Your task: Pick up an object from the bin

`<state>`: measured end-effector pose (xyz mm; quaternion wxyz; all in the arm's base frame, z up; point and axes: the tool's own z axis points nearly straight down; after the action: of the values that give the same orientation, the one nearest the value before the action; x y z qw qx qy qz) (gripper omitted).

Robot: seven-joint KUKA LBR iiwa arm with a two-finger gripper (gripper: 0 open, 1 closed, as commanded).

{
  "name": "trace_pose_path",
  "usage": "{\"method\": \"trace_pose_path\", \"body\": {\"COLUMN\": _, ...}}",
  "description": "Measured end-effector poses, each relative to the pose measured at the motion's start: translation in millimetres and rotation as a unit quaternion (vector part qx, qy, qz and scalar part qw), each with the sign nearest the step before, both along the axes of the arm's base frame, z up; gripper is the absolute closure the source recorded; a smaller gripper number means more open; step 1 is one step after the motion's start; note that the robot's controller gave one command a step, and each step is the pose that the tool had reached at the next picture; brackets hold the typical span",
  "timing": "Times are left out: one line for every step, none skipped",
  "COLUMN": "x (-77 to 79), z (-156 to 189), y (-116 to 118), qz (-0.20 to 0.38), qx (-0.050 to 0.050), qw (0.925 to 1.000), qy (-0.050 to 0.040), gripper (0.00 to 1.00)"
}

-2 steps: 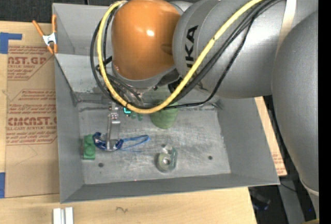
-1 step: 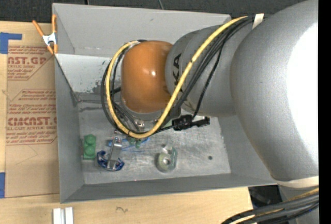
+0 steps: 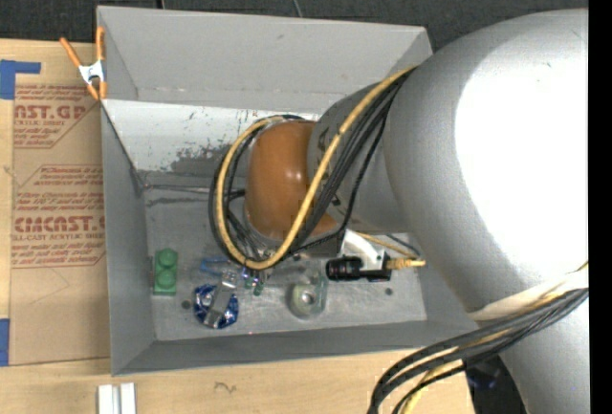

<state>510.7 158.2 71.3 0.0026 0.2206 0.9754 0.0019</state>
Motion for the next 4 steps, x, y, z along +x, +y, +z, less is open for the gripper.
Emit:
{"method": "trace_pose_path", "body": {"x": 0.8, "z": 2.0, "y": 1.0, "qz": 0.001, "qx": 0.001, "qw": 1.0000, "qy": -0.0008, "gripper": 1.00}}
{"method": "trace_pose_path", "body": {"x": 6.0, "z": 73.0, "y": 8.3, "qz": 0.016, "qx": 0.000, "qw": 0.9999, "qy": -0.0007, "gripper": 1.00}}
{"method": "trace_pose_path", "body": {"x": 9.0, "z": 63.8, "y": 10.7, "qz": -0.010, "qx": -0.001, "qw": 0.9999, "qy": 0.0030, "gripper": 1.00}}
{"method": "trace_pose_path", "body": {"x": 7.6, "z": 44.8, "y": -36.9, "qz": 0.014, "qx": -0.003, "qw": 0.9999, "qy": 0.0040, "gripper": 1.00}}
